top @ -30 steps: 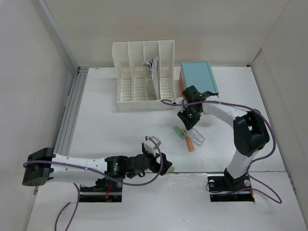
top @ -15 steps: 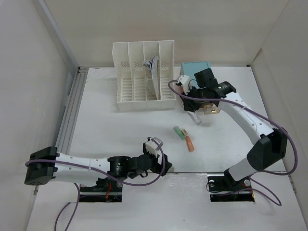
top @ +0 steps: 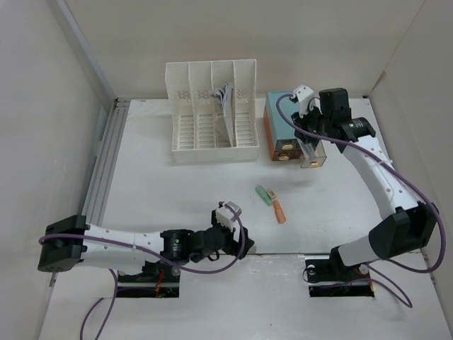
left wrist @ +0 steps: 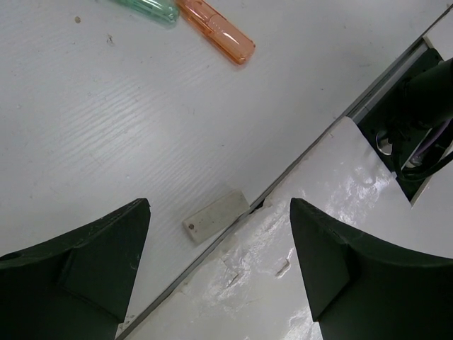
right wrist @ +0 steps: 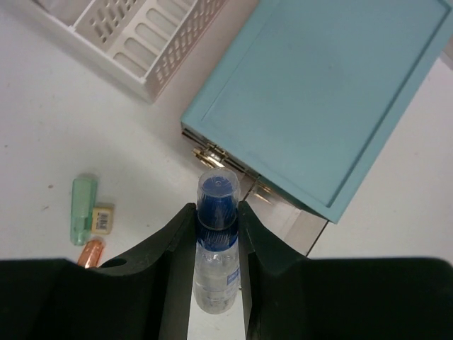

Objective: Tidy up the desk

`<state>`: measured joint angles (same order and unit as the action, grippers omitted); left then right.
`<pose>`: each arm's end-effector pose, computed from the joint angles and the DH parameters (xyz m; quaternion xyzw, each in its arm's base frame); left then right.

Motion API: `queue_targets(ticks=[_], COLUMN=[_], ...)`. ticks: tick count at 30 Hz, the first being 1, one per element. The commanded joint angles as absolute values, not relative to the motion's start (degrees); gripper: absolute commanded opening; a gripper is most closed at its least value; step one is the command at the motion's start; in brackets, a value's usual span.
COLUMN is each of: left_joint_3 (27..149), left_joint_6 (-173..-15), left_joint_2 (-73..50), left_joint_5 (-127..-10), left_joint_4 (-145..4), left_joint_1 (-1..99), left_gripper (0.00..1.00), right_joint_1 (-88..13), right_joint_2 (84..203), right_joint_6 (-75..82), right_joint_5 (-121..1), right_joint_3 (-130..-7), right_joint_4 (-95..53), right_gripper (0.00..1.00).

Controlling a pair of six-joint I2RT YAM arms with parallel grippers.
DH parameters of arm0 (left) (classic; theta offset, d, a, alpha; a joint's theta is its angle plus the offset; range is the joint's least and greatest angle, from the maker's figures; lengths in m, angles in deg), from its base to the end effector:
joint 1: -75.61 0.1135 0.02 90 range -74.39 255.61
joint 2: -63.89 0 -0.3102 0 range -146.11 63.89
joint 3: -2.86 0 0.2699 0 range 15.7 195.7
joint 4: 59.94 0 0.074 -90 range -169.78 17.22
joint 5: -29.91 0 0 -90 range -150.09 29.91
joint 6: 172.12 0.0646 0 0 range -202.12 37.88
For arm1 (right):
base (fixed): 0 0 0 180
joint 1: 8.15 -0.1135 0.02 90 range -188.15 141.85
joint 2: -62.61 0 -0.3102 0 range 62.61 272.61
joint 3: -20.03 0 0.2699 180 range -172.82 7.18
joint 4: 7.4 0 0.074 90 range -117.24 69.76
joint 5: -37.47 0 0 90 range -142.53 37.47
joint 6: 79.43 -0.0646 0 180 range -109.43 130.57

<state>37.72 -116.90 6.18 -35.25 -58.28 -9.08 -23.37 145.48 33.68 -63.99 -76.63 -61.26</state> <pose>0.0480 -0.2232 0.2230 0.2298 0.7818 -0.3872 0.4314 0.3331 0.1039 0.3972 -0.3359 0.8382 0.0614 0.4252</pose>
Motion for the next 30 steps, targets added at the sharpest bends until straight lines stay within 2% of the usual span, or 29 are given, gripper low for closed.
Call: queue_targets(ticks=[1,6,18,30], left_joint_3=[40.49,40.49,38.91,38.38], left_joint_6=[-116.22,-116.22,-116.22,-116.22], left_joint_2=[6.15,6.15,6.68,7.20], left_joint_5=[-35.22,-35.22,-35.22,-35.22], left_joint_4=[-56.79,-56.79,-56.26,-55.73], left_joint_1=[-9.29,-9.29,-9.29,-9.29], left_gripper=[0.78,0.78,0.78,0.78], right_joint_1=[-22.48,-21.95,-19.05,-19.04], right_joint_2=[144.00,145.14,149.62,148.48], right_joint_6=[32.19,31.66,32.19,34.65], right_joint_5=[-62.29,-58.94,-55.69,-57.36], right_joint_3=[-78.51,-77.90,-74.91,-73.77], right_joint_4=[-54.09,-48.73,-46.79,-57.68], right_gripper=[0.00,0.00,0.00,0.00])
